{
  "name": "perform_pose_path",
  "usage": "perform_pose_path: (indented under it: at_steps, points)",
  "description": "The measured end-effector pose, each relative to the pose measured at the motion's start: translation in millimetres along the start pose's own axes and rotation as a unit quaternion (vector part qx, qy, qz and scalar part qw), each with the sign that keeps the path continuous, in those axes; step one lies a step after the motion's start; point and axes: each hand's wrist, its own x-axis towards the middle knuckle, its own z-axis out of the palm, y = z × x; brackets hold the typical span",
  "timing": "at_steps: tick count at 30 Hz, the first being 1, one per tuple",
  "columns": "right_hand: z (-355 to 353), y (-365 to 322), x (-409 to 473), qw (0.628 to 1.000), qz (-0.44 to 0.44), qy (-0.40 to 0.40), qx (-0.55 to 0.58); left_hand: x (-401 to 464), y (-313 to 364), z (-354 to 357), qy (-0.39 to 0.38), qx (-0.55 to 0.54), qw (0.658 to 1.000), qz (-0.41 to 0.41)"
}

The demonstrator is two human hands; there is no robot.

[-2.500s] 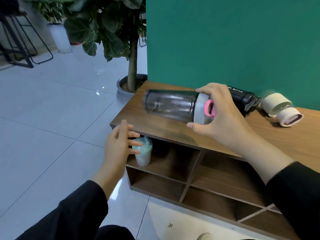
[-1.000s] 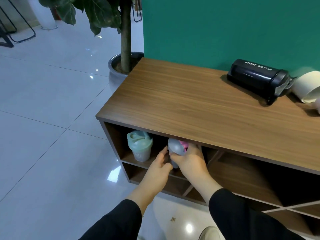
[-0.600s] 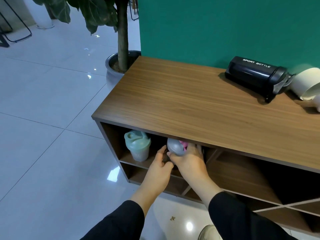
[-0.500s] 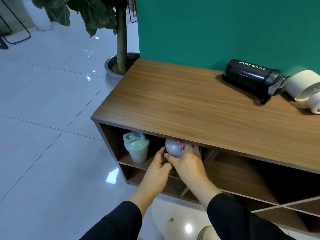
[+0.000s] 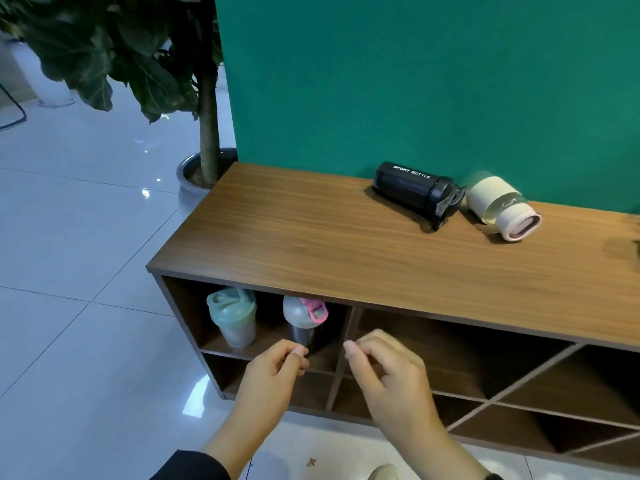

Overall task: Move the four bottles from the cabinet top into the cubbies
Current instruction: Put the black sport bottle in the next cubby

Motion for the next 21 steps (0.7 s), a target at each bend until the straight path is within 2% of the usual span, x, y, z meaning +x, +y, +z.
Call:
perform_pose_path:
  at_steps: [4,8,10,13,21]
  points:
    - [-68.6,-3.9,51.7,0.991,0.022,0.125,0.032,-7.9,2.5,9.1,-0.022,0.011,0.999,-0.022]
    - [-108.2,31.8,133.2,0.961,0.171,0.207,0.070,-1.2,2.5,11.5,-0.018,0.009,0.999,-0.048]
    - [-117.9,45.8,163.5,0.942,0.249,0.197,0.110,3.3,3.9,11.0,-0.018,0.007,0.998,-0.055]
    - [-120.9,64.2,197.8,0.919,0.317,0.189,0.136,9.3,2.9,11.6,-0.018,0.011,0.998,-0.063]
    - [-109.5,92.5,254.7,0.889,0.379,0.205,0.154,17.3,0.1,11.4,-0.019,-0.005,0.998,-0.061]
